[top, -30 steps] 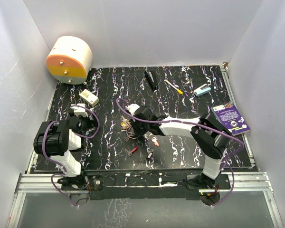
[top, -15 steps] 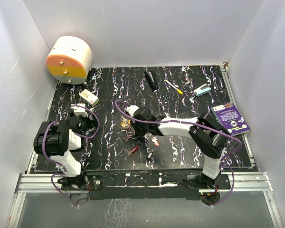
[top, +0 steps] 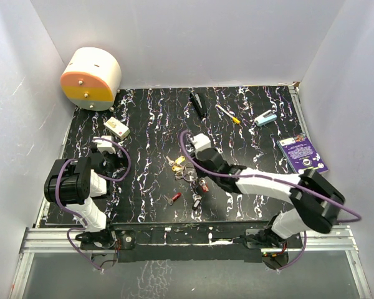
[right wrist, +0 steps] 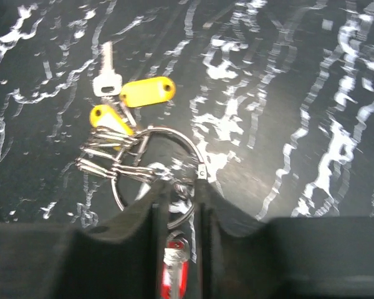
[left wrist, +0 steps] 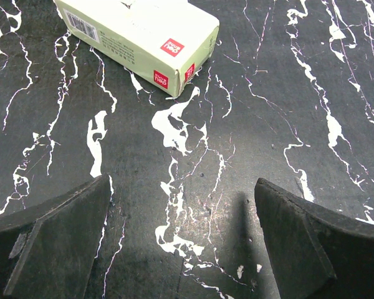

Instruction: Put the keys on the keyring

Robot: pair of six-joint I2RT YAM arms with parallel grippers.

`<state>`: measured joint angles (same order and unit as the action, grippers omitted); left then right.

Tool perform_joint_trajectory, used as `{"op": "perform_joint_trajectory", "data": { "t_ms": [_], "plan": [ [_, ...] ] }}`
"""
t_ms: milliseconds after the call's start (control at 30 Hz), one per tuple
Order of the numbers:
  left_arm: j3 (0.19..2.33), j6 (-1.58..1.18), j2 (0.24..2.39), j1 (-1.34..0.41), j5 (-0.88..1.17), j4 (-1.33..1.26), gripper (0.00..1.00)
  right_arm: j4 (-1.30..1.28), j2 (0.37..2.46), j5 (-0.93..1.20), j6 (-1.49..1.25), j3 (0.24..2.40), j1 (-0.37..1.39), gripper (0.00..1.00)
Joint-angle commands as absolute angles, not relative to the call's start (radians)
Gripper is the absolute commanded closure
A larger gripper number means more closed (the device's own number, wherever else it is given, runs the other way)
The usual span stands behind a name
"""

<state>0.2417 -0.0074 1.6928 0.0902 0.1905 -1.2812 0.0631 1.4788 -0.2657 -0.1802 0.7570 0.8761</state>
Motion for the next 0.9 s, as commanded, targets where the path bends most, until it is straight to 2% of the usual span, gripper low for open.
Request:
{"op": "perform_joint_trajectory", "data": {
  "t_ms": [0, 167, 267, 433, 633, 867],
  "plan": [
    [0.257, 0.000, 1.682, 0.089, 0.203, -1.296, 0.03, 0.209, 1.305, -0.507, -0.287, 0.614, 0.877, 0.66],
    [0.258, 0.000, 1.683, 0.090, 0.204, -1.296, 0.03, 0.292, 1.111, -0.430, -0.183, 0.488, 0.877, 0.58],
    [0.258, 0.000, 1.682, 0.089, 0.202, -1.296, 0.03, 0.305, 1.080, -0.255, -0.074, 0.475, 0.877, 0.54],
    [0.258, 0.000, 1.682, 0.089, 0.202, -1.296, 0.03, 0.283, 1.208, -0.055, 0.030, 0.561, 0.876, 0.62],
    [0.257, 0.000, 1.681, 0.090, 0.203, -1.296, 0.03, 0.142, 1.462, 0.057, 0.176, 0.742, 0.876, 0.61],
    [0.258, 0.000, 1.682, 0.090, 0.203, -1.296, 0.03, 0.134, 1.466, 0.152, 0.308, 0.723, 0.877, 0.62]
  ]
}}
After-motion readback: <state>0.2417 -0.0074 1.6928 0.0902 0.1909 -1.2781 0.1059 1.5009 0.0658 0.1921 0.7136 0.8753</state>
